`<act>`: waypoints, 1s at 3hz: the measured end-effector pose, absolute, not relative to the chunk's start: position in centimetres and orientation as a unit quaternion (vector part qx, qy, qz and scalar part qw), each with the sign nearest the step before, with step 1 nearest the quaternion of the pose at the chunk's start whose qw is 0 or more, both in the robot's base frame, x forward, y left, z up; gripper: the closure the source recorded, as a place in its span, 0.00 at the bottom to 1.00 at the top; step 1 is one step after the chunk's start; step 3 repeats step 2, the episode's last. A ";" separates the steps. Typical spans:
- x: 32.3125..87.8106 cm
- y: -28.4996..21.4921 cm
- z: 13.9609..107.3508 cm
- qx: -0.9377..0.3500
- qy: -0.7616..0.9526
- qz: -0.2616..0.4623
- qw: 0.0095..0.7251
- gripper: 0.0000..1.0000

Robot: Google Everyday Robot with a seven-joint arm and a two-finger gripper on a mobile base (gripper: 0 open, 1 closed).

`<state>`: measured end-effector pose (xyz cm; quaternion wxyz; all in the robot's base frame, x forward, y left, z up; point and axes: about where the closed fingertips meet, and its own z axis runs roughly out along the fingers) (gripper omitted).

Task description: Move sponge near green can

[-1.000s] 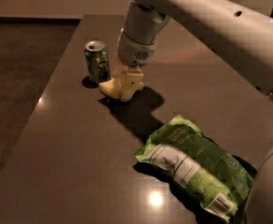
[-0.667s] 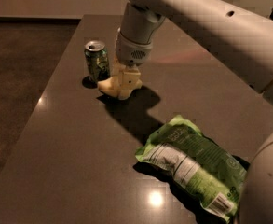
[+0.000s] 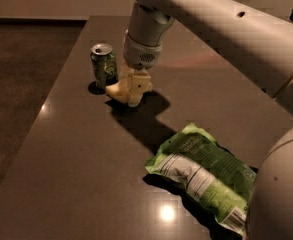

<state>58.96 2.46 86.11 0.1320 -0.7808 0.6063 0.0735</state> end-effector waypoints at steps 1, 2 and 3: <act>59.0 2.6 86.0 -0.781 0.606 0.074 0.132 0.00; 59.0 2.6 86.0 -0.781 0.606 0.074 0.132 0.00; 59.0 2.6 86.0 -0.781 0.606 0.074 0.132 0.00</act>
Offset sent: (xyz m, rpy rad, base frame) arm 0.0004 0.0009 -0.0010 0.0007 -0.0003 0.0005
